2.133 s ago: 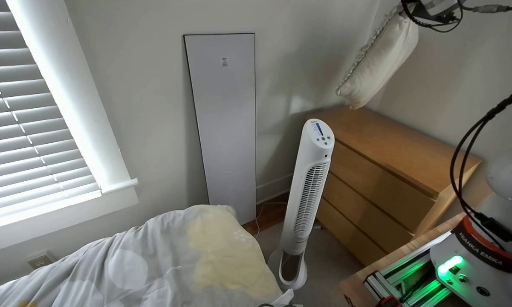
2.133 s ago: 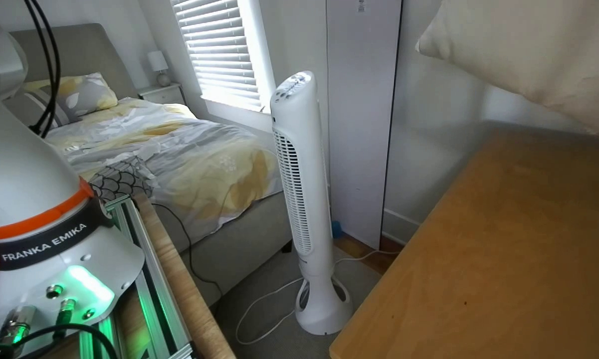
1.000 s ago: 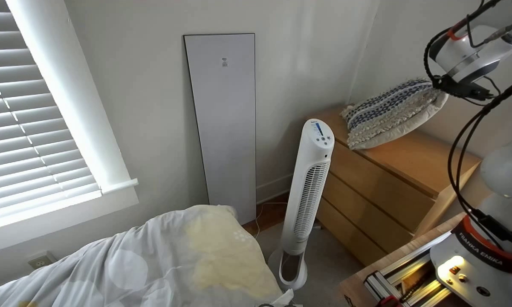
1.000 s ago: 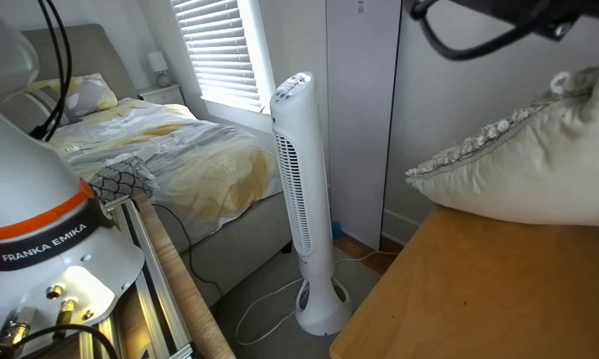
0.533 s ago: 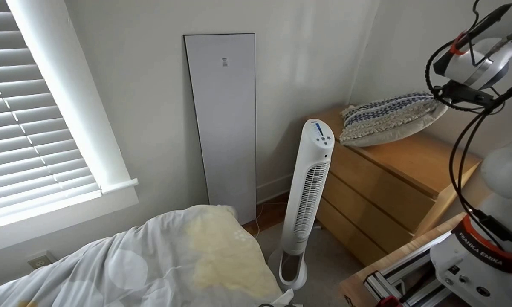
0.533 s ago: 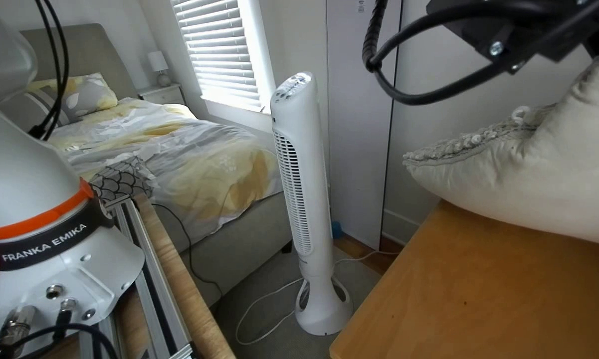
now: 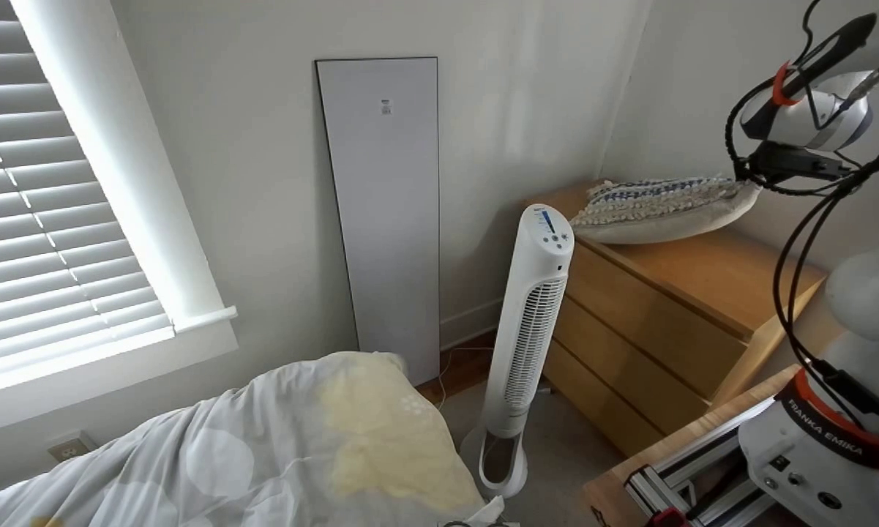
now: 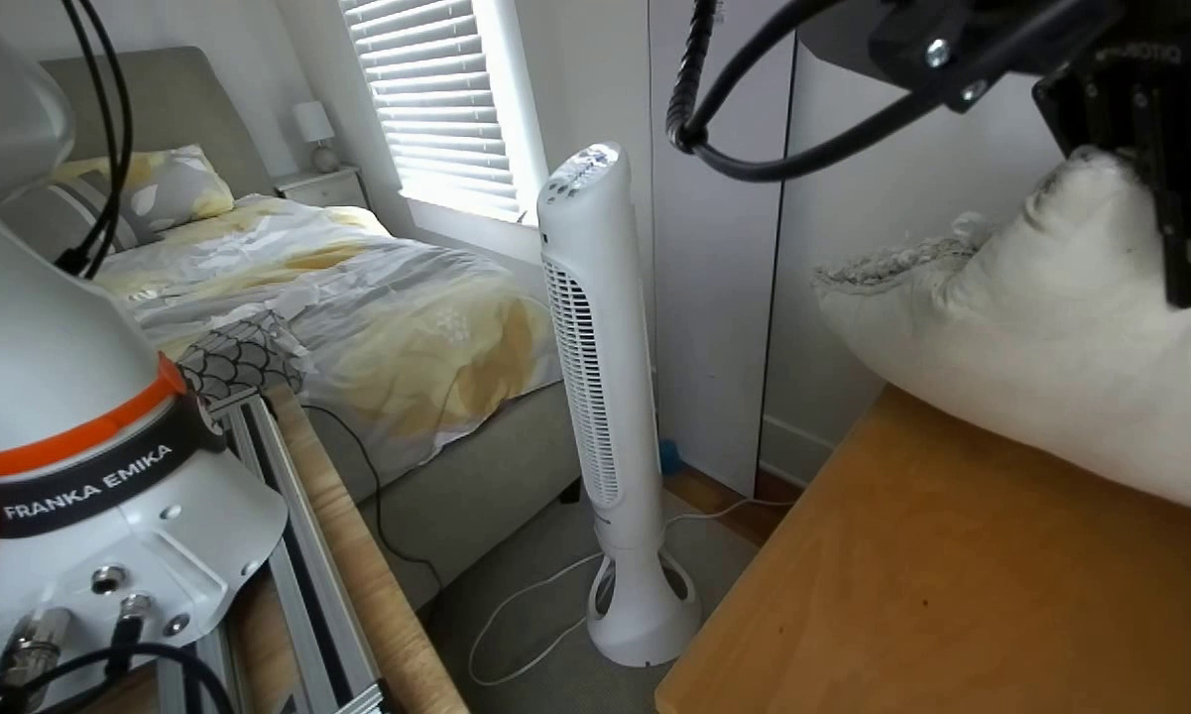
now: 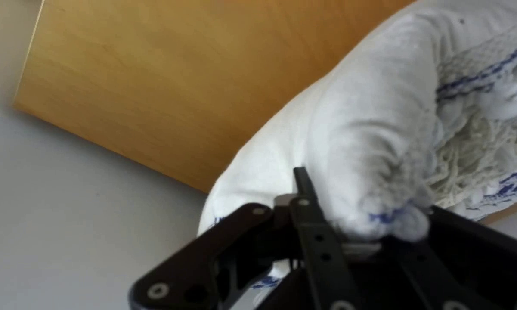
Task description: Move the pillow from the bed to the table
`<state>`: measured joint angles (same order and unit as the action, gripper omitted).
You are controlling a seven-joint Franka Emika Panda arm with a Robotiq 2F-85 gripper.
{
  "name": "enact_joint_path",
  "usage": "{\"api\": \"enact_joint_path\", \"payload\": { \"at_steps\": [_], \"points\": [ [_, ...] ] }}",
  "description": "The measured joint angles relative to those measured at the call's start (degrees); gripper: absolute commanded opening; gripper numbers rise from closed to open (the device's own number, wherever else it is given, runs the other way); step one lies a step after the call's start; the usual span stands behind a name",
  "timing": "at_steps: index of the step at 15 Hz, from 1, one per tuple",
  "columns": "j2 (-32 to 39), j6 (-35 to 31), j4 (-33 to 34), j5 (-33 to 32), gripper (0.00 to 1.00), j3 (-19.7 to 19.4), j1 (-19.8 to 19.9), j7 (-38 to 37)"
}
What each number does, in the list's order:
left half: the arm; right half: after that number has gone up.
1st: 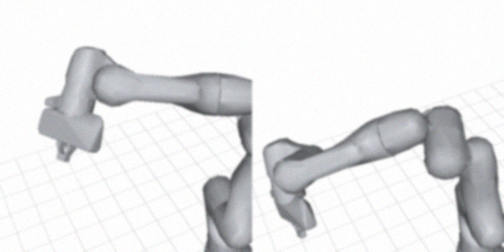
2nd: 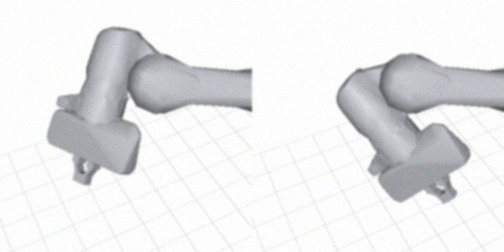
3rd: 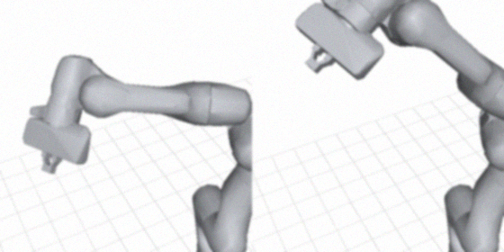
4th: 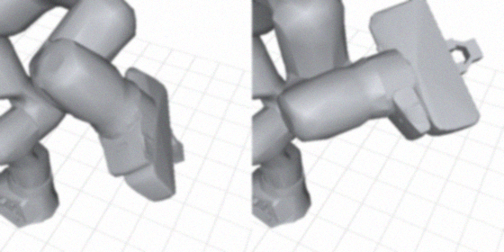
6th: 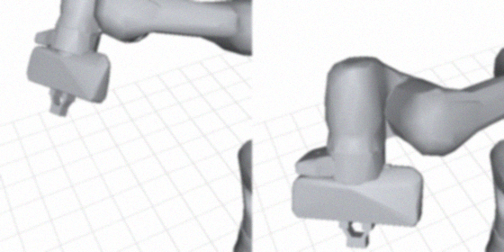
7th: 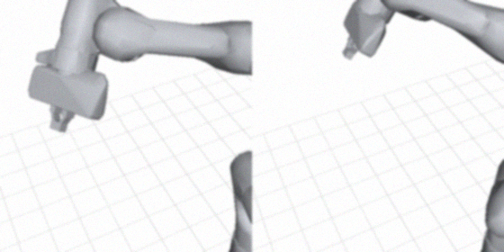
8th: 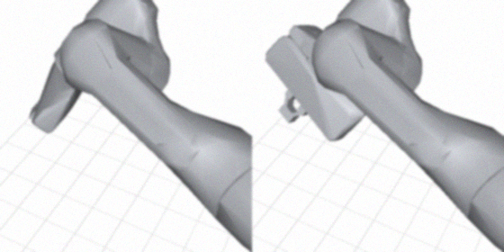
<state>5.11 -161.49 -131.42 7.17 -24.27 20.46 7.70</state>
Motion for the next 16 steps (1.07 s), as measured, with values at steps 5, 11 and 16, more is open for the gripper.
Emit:
{"api": "enact_joint_path", "payload": {
  "at_steps": [5,11,16],
  "points": [
    [-0.9,0.4,-2.2,-2.5,0.72,0.0,0.2,-0.5],
    [-6.6,5.1,-2.4,-2.3,1.0,0.5,0.2,-0.2],
    [-13.6,20.6,-2.7,2.3,1.0,2.0,-0.5,-0.2]
  ]
}}
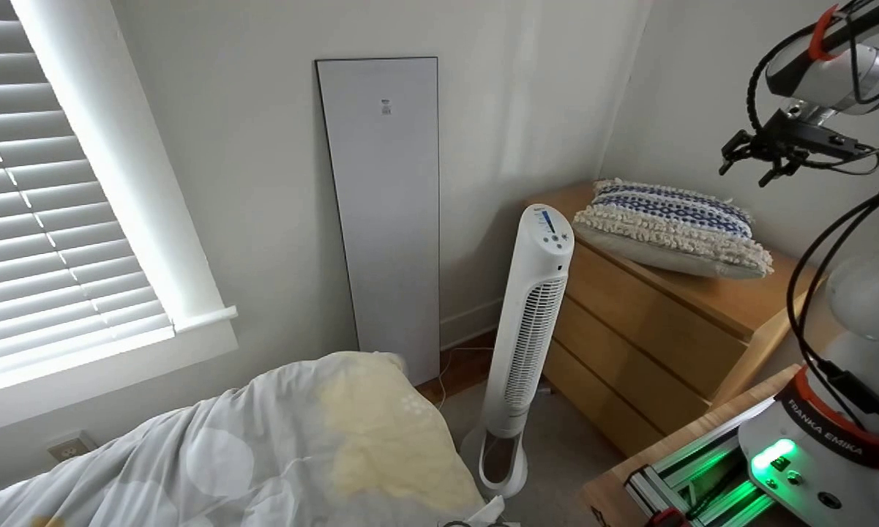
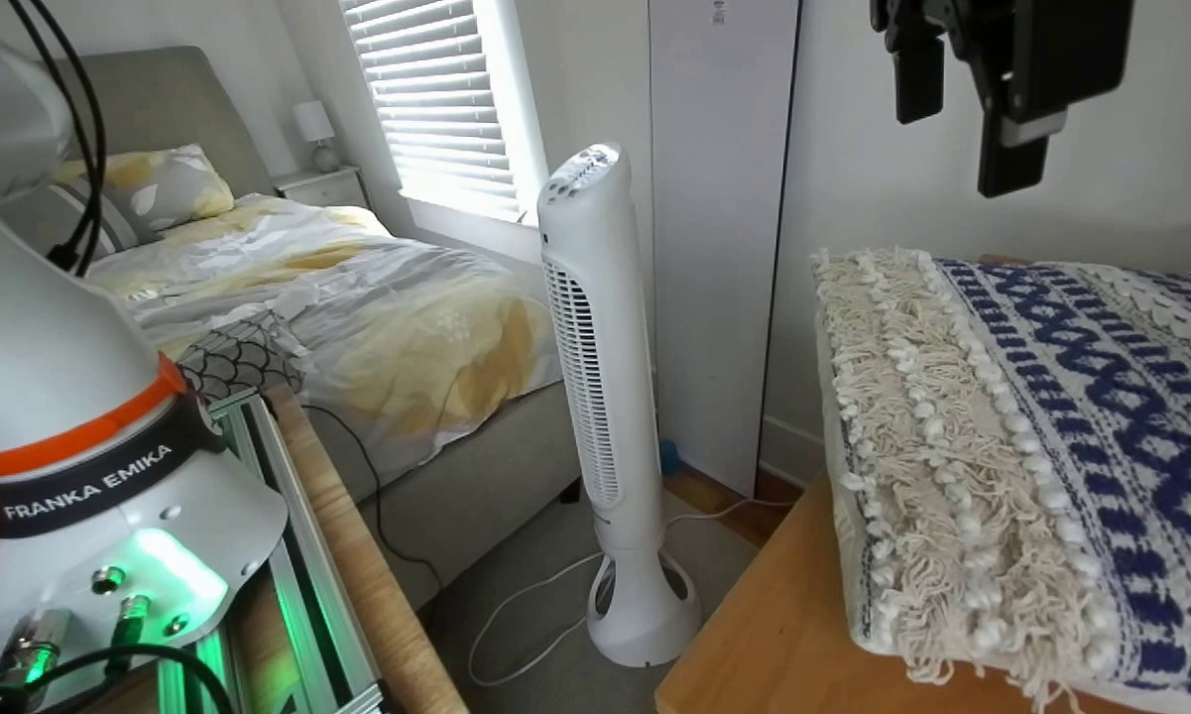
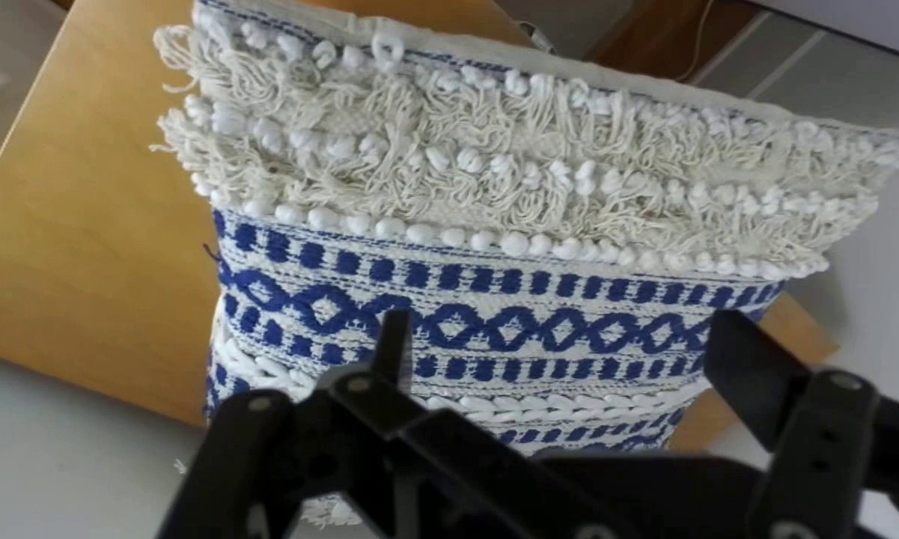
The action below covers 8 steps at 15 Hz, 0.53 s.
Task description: Move the pillow from the bed to the table
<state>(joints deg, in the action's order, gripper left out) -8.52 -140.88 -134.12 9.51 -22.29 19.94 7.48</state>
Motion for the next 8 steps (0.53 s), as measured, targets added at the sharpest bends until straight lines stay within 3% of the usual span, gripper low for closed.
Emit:
{"api": "enact_joint_path", "payload": {
  "at_steps": [8],
  "points": [
    [-1.1,0.0,-1.3,1.7,1.0,0.0,-0.2,0.0]
  ]
}}
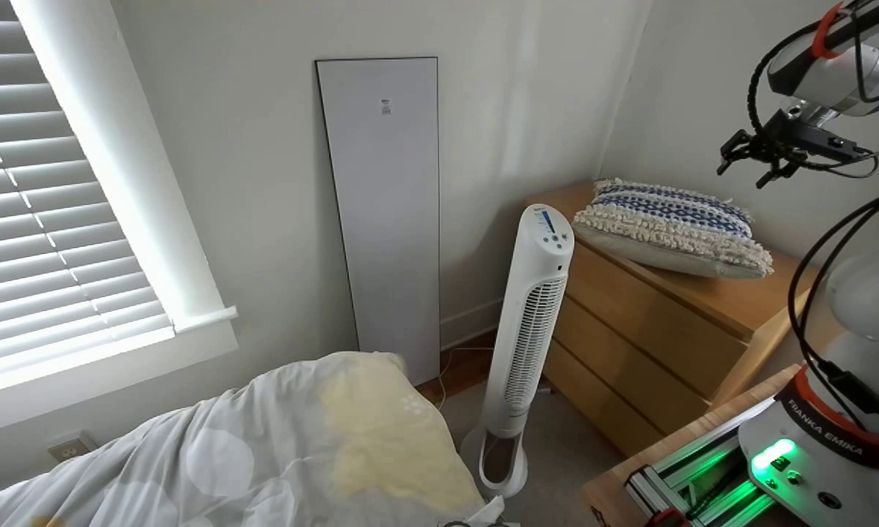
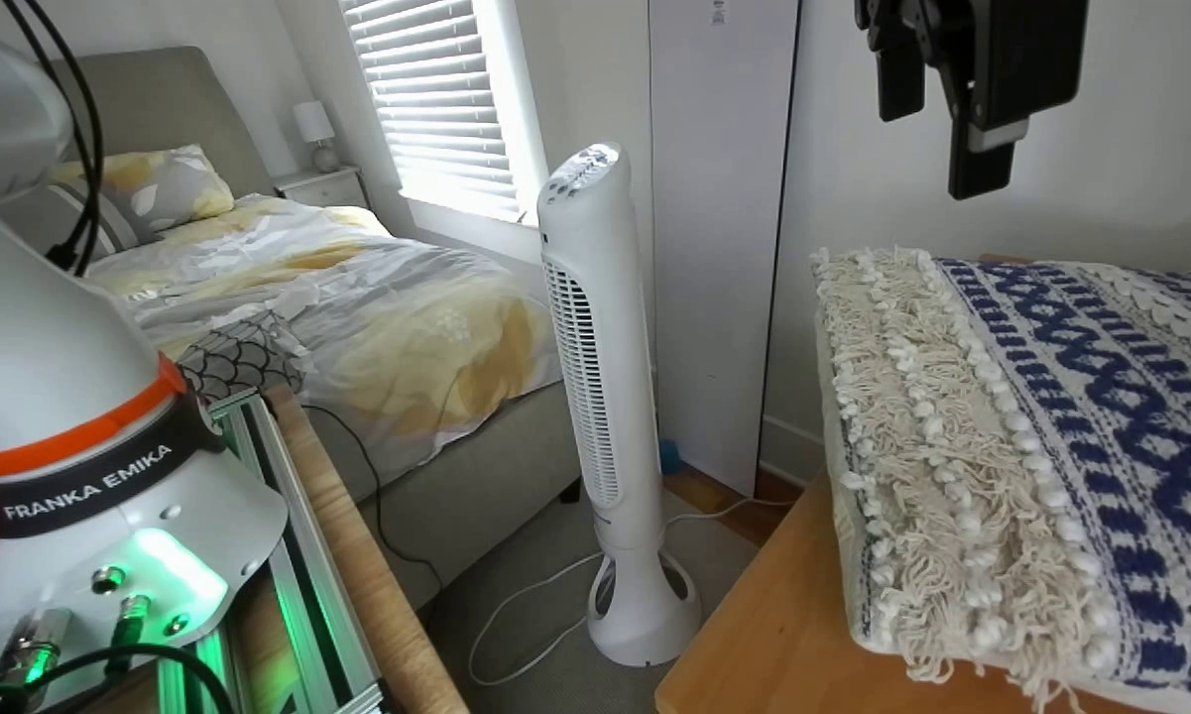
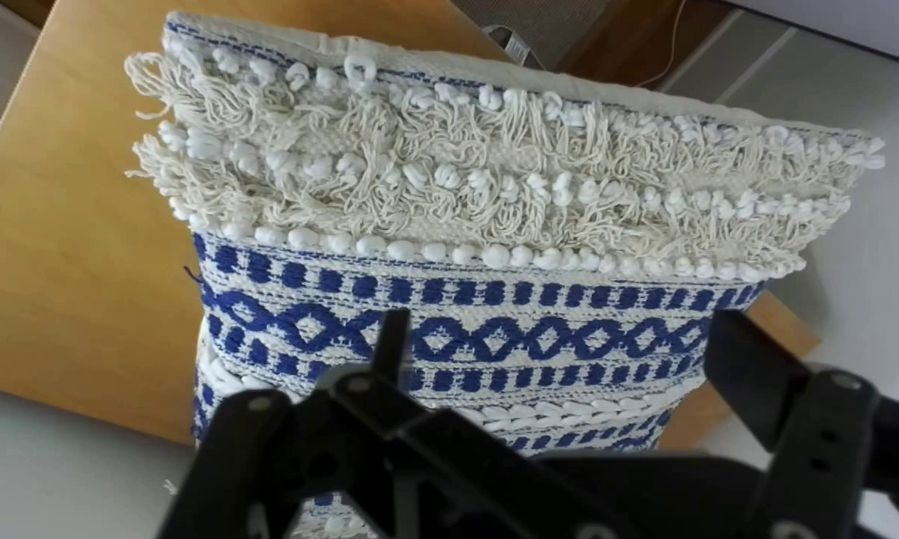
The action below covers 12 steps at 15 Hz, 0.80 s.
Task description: Move the pillow from the bed to the table
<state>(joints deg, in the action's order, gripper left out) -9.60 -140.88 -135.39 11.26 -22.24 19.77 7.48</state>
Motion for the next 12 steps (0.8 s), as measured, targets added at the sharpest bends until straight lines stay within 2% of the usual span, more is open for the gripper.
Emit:
{"api": "enact_joint_path", "payload": {
  "at_steps": [3,6,10,12],
  "points": [
    [1.1,-1.2,-0.1,-0.4,1.0,1.1,-0.4,-0.5],
    [4.7,-3.4,-0.6,-0.9,1.0,4.0,-2.1,-3.9],
    [13.7,-11.0,-0.3,-1.6,1.0,7.4,-4.6,-9.7],
    [18.8,-12.2,1.2,-3.1,1.0,8.0,-5.6,-12.8]
  ]
}}
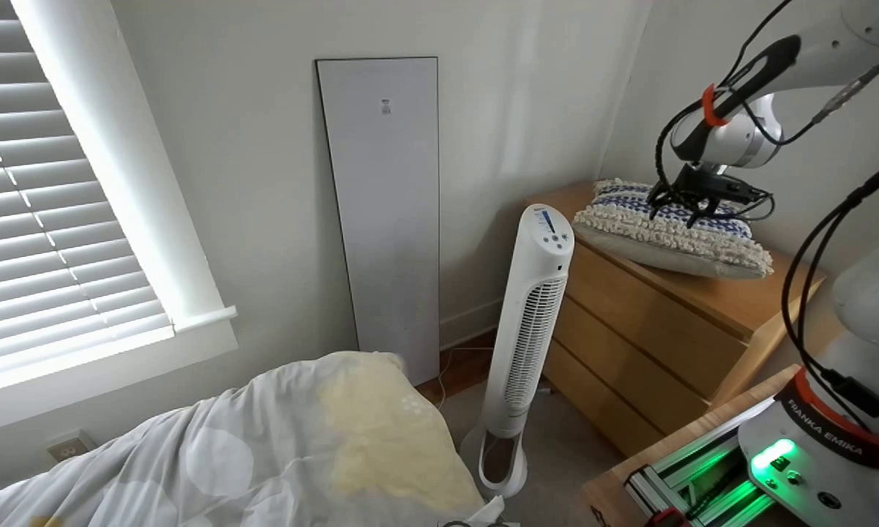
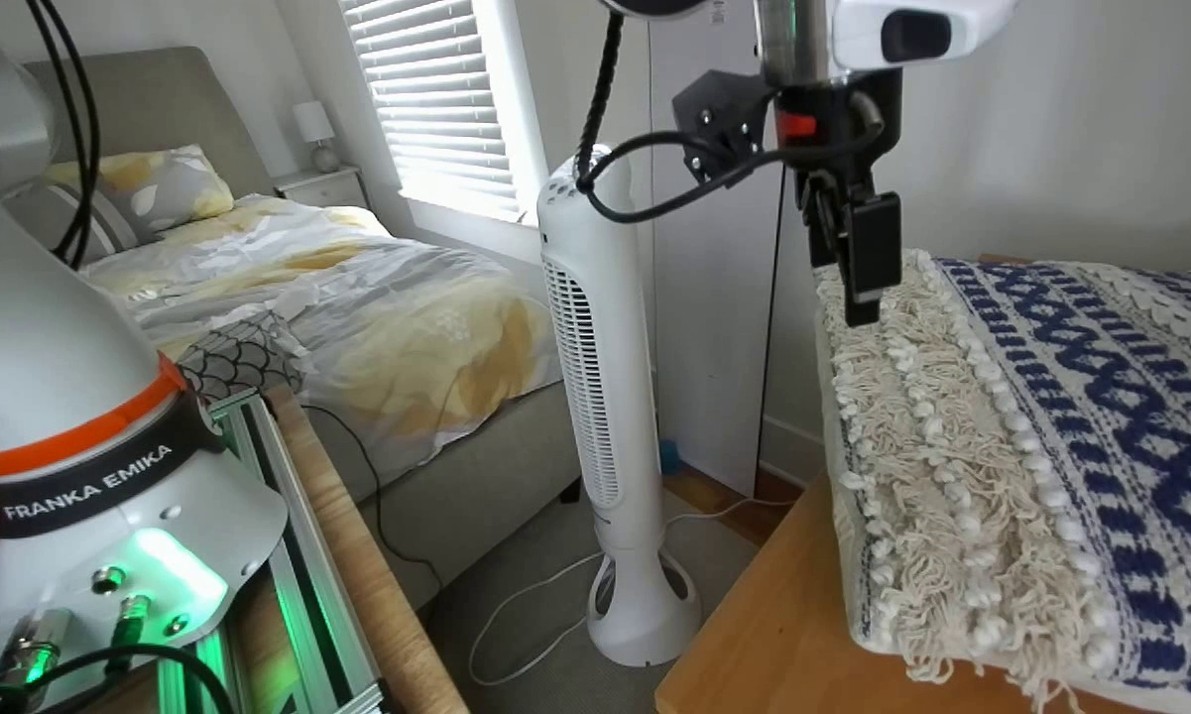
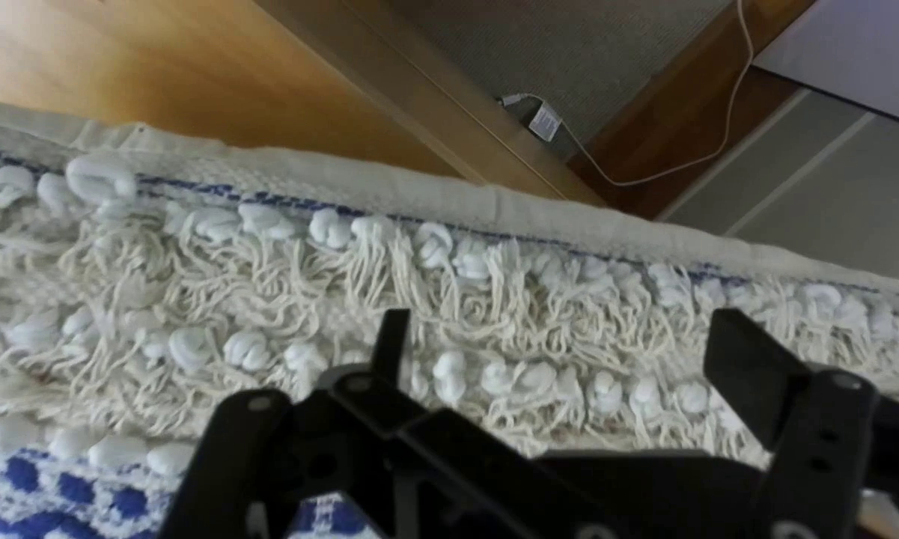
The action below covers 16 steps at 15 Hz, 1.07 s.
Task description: Move the pillow from the bed to the table
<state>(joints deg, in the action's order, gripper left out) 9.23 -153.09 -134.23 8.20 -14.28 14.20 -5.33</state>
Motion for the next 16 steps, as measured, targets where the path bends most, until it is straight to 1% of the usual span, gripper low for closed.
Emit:
{"api": "enact_joint_path", "payload": {
  "at_steps": [3,8,12,16],
  "points": [
    [6.8,2.4,3.3,-0.9,1.0,0.5,-1.2,-3.1],
    [15.4,3.0,9.8,-0.8,1.0,0.7,-2.4,-9.0],
    [20.0,4.9,15.8,5.5,1.0,1.2,-2.2,-15.2],
    [23.7,4.7,22.4,12.4,1.0,2.2,-1.4,-20.5]
  ]
}}
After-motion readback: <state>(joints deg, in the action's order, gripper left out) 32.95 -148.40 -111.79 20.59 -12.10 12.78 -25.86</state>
